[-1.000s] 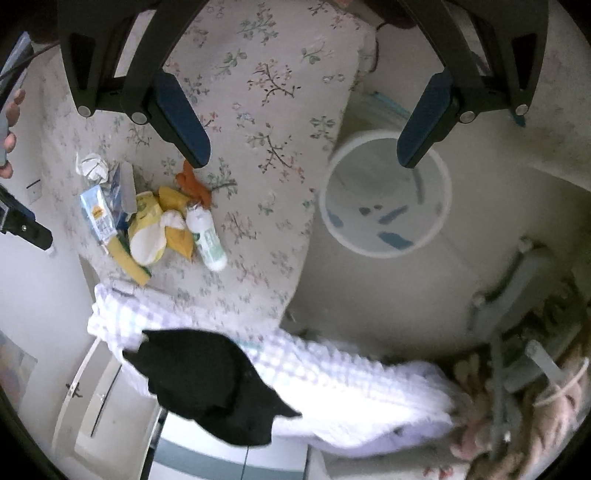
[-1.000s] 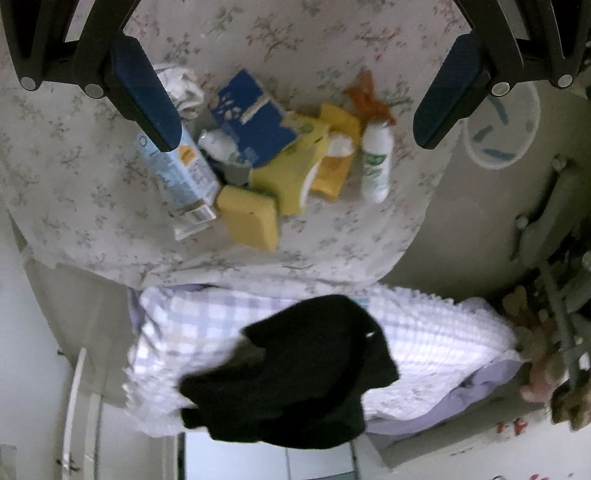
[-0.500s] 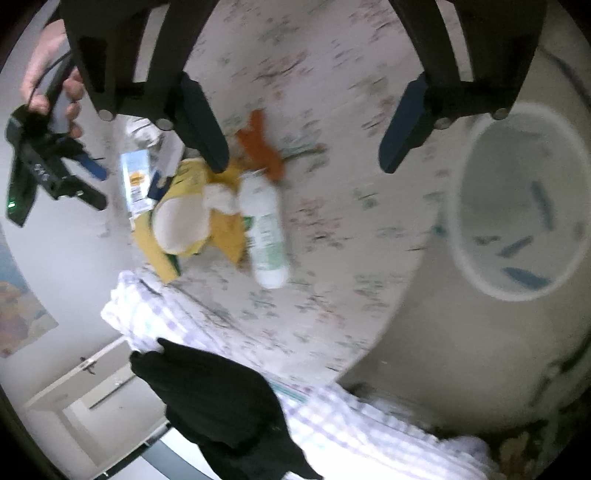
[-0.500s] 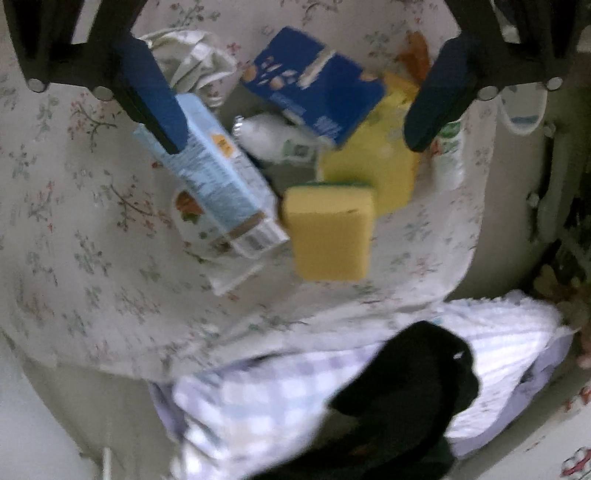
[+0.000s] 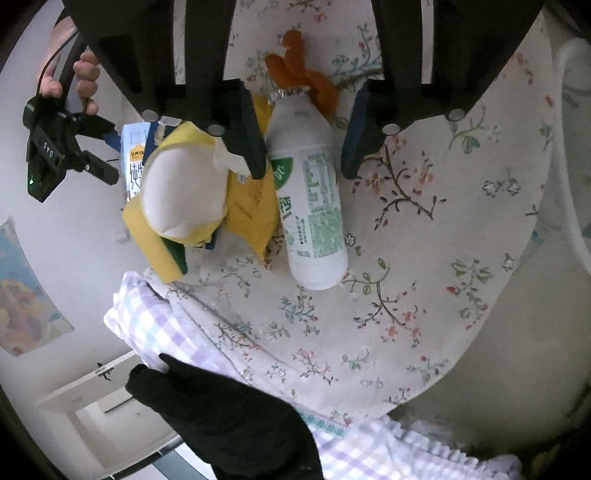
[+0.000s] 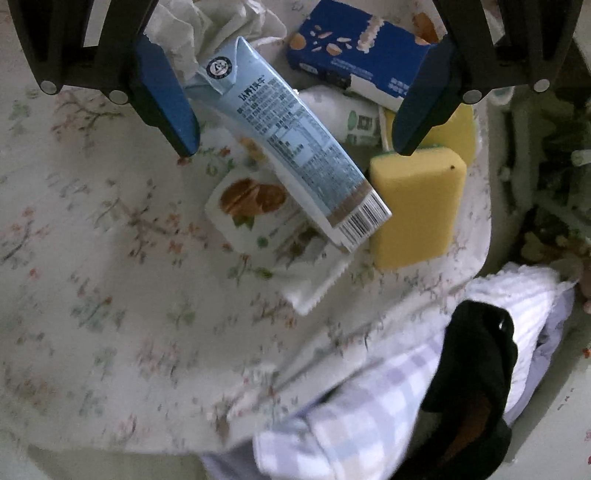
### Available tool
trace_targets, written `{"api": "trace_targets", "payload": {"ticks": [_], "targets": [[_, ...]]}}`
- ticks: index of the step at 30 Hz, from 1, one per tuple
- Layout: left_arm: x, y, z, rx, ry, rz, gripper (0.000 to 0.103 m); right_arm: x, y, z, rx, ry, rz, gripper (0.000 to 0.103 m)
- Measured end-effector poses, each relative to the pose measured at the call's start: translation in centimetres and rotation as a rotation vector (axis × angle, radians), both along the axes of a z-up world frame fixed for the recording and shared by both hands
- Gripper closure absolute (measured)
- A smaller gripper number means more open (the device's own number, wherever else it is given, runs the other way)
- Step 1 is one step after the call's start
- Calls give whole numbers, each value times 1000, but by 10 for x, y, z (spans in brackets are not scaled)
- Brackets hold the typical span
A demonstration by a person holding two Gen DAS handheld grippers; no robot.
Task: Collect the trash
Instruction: 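Grasp the white bottle with the left gripper while the right gripper grasps the milk carton, then carry bottle and carton to the wastebasket and open both grippers to drop them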
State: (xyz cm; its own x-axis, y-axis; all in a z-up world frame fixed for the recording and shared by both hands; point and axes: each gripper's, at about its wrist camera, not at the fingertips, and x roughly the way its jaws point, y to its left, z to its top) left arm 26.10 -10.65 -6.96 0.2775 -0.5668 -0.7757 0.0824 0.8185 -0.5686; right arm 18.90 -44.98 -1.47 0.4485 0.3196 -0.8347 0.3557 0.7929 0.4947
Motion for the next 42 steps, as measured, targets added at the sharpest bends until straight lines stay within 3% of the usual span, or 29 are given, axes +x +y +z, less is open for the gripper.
{"api": "trace_targets", "payload": {"ticks": [4, 7, 8, 11, 23, 26, 28, 30, 34, 42], "targets": [[2, -1, -4, -11, 7, 8, 62, 1, 2, -7, -7, 14, 3, 20], [2, -2, -3, -4, -8, 0, 62, 1, 1, -14, -17, 38, 1, 39], [2, -3, -3, -4, -14, -4, 63, 1, 2, -14, -19, 38, 6, 51], [-1, -3, 3, -9, -34, -22, 63, -3, 1, -5, -72, 18, 3, 60], [-28, 34, 45, -73, -134, 10, 63, -36, 9, 58, -151, -135, -17, 63], [-37, 43, 49, -169, -129, -11, 63, -39, 22, 69, -157, -164, -4, 63], [-45, 47, 49, -292, -115, -37, 63, -40, 31, 76, -155, -182, 8, 63], [-49, 45, 53, -326, -125, -64, 63, -40, 41, 81, -153, -198, 22, 63], [-60, 47, 61, -223, -148, -71, 63, -41, 60, 86, -144, -212, 52, 63], [-77, 108, 70, -126, -167, 32, 63, -29, 130, 79, -131, -203, 189, 63]]}}
